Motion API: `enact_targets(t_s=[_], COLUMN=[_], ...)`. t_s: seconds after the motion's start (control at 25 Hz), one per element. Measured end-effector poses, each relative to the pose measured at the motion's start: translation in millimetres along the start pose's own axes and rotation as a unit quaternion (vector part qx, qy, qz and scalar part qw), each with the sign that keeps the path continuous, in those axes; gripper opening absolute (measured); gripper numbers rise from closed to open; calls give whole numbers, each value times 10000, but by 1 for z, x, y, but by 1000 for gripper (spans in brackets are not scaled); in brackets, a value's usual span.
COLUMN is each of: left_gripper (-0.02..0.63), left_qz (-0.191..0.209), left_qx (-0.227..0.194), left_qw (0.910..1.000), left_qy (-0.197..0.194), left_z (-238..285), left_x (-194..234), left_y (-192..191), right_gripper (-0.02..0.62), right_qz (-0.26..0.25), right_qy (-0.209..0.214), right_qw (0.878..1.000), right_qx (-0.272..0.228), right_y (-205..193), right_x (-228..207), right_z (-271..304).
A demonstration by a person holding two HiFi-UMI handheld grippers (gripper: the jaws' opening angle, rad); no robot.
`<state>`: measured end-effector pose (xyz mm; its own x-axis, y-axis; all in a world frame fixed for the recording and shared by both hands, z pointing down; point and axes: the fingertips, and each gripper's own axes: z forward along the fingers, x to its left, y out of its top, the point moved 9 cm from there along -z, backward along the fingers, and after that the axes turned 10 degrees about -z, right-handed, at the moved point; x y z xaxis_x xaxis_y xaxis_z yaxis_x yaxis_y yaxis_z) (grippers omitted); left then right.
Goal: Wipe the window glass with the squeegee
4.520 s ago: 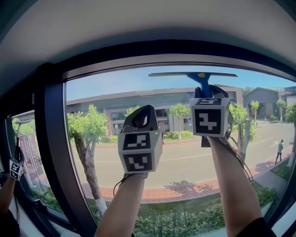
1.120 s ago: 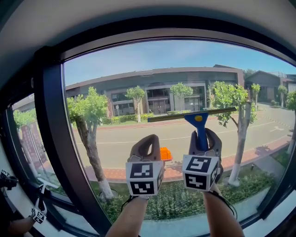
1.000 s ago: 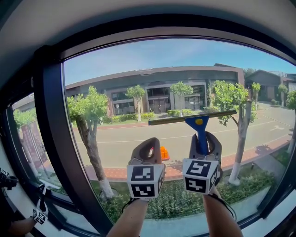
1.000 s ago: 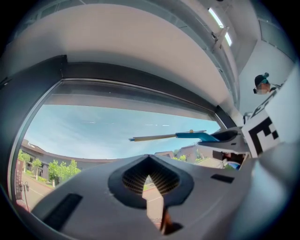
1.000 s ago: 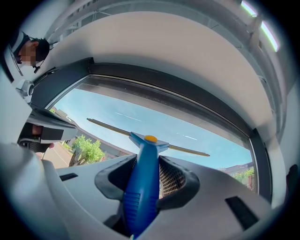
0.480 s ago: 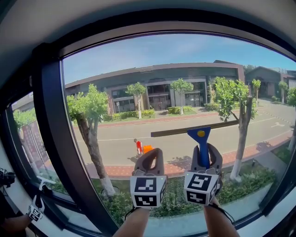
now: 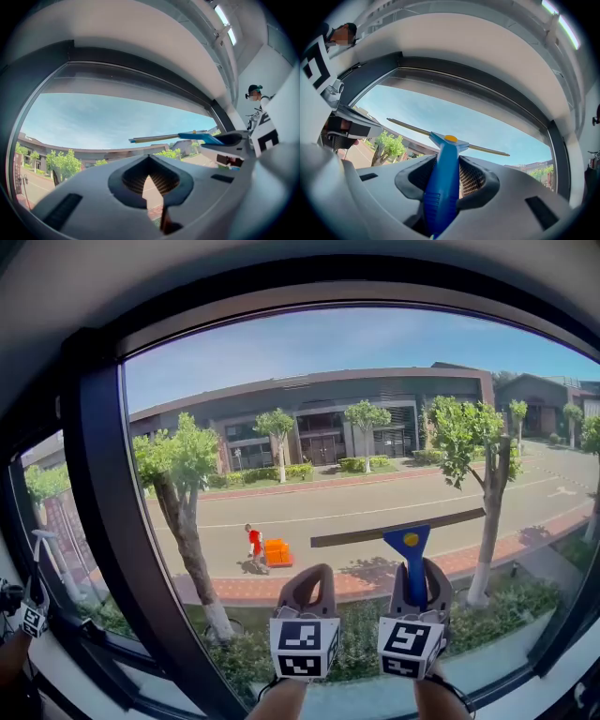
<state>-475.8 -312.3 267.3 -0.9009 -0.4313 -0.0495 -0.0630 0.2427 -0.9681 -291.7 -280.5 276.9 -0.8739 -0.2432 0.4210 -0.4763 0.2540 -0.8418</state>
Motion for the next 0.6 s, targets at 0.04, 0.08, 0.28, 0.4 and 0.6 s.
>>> enact_targets(t_s=[0.04,0.08,0.28,0.4,0.6], left_gripper=[1,1,1,1,0], left_qz=[-7,-15,-57,-122,-167], left_qx=[22,41,111,144,273], left_qw=[10000,10000,9999,9998,9994], left_qy=[-9,-17,-56,-92,-93], left_z=[0,-1,-3,-5,-7], left_x=[0,0,0,1,1], left_y=[-2,-5,-17,-24,-37], right_gripper=[140,141,140,140,140], right_qz=[1,10,-13,32,25], right_qy=[2,9,48,68,69], right_qw=[10000,10000,10000,9999,9999], right_qx=[-7,-27,50,81,144], right_y=[-2,-5,-19,-26,-36], right_x=[1,2,9,13,16], right_z=[-1,-2,-7,-10,-15])
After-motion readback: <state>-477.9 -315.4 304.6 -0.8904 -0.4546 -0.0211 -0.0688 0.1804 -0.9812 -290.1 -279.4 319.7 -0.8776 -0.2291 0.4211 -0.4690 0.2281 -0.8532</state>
